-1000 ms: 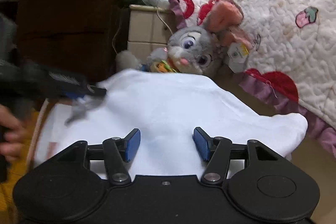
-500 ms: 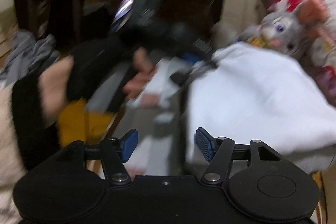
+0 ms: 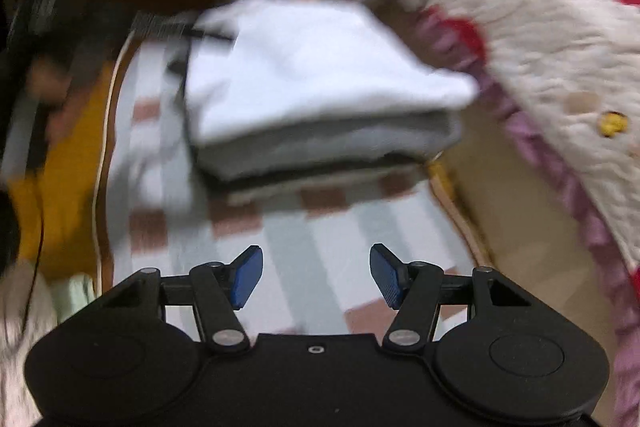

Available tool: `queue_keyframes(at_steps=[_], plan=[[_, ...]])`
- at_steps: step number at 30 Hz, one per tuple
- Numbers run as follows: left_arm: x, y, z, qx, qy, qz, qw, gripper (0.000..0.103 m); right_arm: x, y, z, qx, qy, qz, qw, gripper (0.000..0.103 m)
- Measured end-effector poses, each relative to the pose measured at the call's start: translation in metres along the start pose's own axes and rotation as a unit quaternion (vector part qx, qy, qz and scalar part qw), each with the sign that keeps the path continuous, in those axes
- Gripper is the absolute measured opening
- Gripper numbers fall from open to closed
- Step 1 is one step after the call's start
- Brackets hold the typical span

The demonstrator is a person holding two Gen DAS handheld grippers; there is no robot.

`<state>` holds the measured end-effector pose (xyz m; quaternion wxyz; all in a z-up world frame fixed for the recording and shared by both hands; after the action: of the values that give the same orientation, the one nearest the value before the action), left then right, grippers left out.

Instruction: Fold clothes

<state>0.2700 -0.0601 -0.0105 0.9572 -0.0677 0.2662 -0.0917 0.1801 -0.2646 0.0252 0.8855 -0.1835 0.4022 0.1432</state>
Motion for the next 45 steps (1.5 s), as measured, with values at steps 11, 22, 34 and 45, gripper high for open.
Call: queue_keyframes(at_steps=[11,22,34,45], plan=[[-0.089,-0.073,-0.079,0.009,0.066,0.042,0.9969,0.103,-0.004,-0.002,-0.081,0.291,-0.014,0.064,0.954,0.066],[-0.156,-0.105,-0.112,0.049,0.069,0.074,0.9937,0.103,-0.047,0.008,-0.139,0.338,-0.133,0.076,0.929,0.066],[-0.179,-0.117,-0.125,0.068,0.049,0.064,0.9944,0.103,-0.103,0.029,-0.145,0.223,-0.16,0.001,0.962,0.069],[-0.176,-0.105,-0.128,0.052,0.036,0.066,0.9958,0.103,-0.094,0.039,-0.143,0.225,-0.159,-0.004,0.961,0.071]])
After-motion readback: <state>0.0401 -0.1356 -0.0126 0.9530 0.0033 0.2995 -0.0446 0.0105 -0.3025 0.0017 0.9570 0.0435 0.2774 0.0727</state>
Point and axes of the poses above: each gripper's, at about its wrist camera, not at the fingertips, and x roughly the way its jaws point, y to its left, z to its top, the point moved 4 cm from there along x, roughly the way its jaws point, and after that the axes turned 3 degrees about -x, right-handed, at the moved point
